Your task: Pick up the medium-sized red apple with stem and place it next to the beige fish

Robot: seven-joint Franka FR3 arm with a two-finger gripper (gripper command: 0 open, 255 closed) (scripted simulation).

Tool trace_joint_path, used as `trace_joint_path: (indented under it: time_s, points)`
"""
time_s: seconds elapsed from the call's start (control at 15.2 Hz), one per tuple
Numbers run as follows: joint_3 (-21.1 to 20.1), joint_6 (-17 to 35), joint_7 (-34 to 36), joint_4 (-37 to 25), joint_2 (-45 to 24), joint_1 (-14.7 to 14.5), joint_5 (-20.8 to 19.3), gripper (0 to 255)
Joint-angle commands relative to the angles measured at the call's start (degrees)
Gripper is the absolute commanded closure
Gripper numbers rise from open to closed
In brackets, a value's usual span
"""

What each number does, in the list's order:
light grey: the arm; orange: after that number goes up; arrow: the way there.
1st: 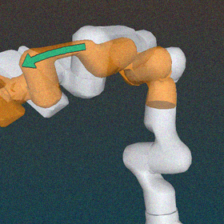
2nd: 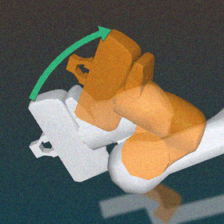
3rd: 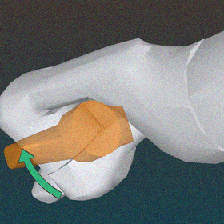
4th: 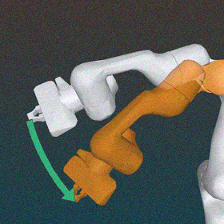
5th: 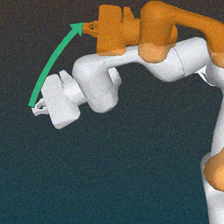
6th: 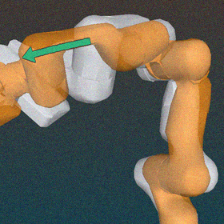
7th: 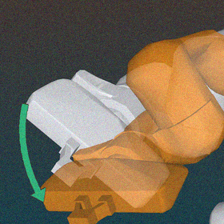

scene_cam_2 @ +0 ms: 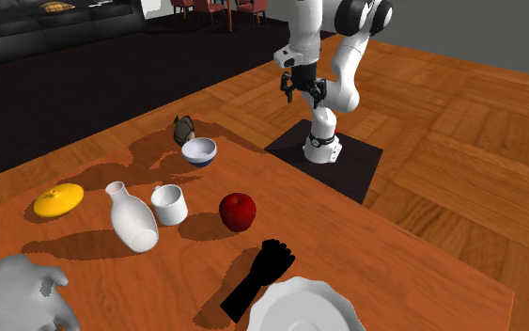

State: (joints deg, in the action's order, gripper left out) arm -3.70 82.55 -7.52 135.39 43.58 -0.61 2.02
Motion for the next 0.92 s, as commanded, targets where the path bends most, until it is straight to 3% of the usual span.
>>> trace_joint_path:
  time_s: [0.0,0.46,0.86]
  points:
    - [0.0,0.0,0.0,0.0,0.0,0.0,0.0,0]
    - [1.4,19.7,-3.4,5.5,-5.7,0.0,-0.4,0]
    - [2.6,36.3,-6.4,6.7,-13.9,-0.2,0.0,0]
